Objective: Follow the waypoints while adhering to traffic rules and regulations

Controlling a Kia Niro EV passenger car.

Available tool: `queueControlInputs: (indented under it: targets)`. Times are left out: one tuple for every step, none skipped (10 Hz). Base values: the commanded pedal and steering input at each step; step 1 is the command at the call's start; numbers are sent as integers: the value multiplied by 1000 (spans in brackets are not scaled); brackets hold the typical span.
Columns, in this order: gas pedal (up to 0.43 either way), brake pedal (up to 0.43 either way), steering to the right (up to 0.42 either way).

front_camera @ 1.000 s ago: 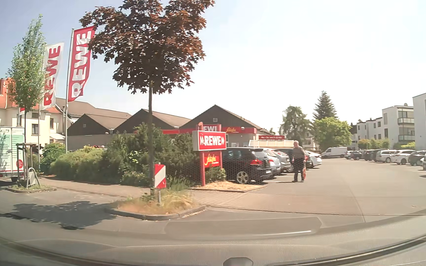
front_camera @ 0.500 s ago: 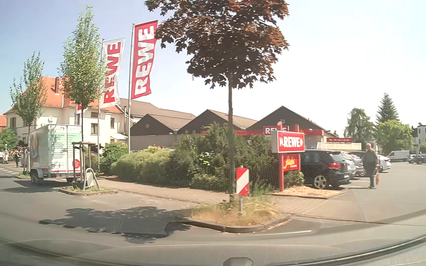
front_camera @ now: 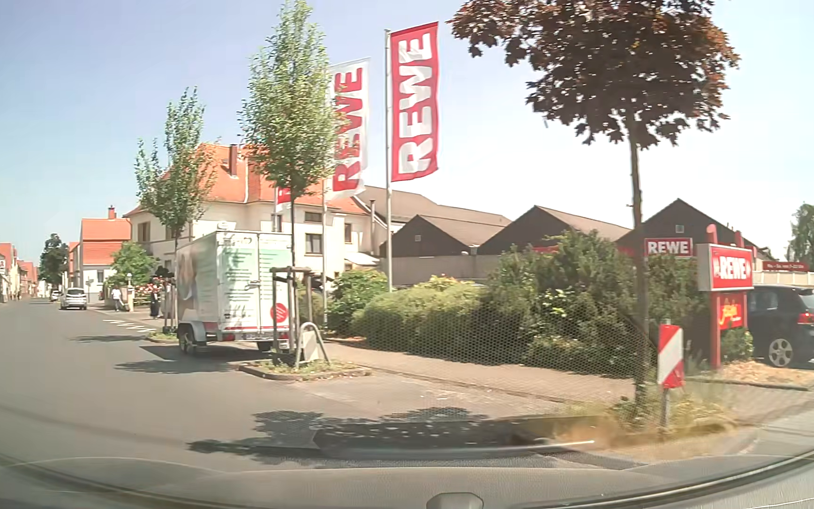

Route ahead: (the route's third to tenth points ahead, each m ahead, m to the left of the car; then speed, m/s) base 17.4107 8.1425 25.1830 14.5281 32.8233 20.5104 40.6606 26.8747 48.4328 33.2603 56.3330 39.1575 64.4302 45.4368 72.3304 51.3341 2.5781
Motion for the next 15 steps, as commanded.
queueControlInputs:
  targets:
    - [169, 0, -812]
    - [169, 0, -790]
    - [169, 0, -757]
    - [169, 0, -733]
    - [169, 0, -704]
    - [169, 0, -676]
    - [169, 0, -649]
    - [177, 0, -597]
    - [177, 0, -526]
    - [177, 0, -428]
    - [177, 0, -366]
    - [177, 0, -308]
    - [177, 0, -276]
    - [189, 0, -253]
    - [197, 0, -215]
